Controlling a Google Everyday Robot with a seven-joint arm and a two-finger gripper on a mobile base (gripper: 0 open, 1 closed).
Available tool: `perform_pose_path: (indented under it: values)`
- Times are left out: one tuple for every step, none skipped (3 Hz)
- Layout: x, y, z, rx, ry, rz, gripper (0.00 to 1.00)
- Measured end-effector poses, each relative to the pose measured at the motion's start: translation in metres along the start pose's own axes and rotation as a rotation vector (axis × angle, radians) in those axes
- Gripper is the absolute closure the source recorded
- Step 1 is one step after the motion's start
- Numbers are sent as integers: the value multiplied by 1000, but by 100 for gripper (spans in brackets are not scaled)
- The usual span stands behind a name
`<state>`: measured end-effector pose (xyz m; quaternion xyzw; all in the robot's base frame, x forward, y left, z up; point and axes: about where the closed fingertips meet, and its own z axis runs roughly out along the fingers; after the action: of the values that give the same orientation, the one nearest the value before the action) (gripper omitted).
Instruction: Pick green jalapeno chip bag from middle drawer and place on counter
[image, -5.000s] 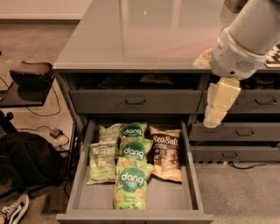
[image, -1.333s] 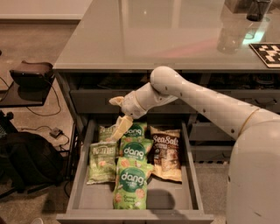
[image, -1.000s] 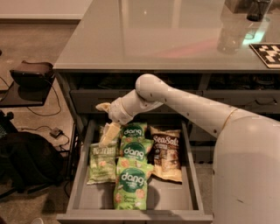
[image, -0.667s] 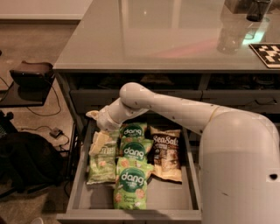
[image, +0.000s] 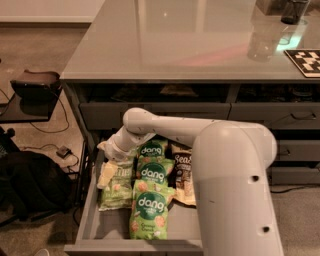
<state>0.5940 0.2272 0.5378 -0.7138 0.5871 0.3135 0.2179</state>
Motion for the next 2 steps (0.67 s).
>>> perform_pose_path:
  values:
    - [15, -2, 18, -68, -53, 99, 0]
    - [15, -2, 18, -68, -53, 99, 0]
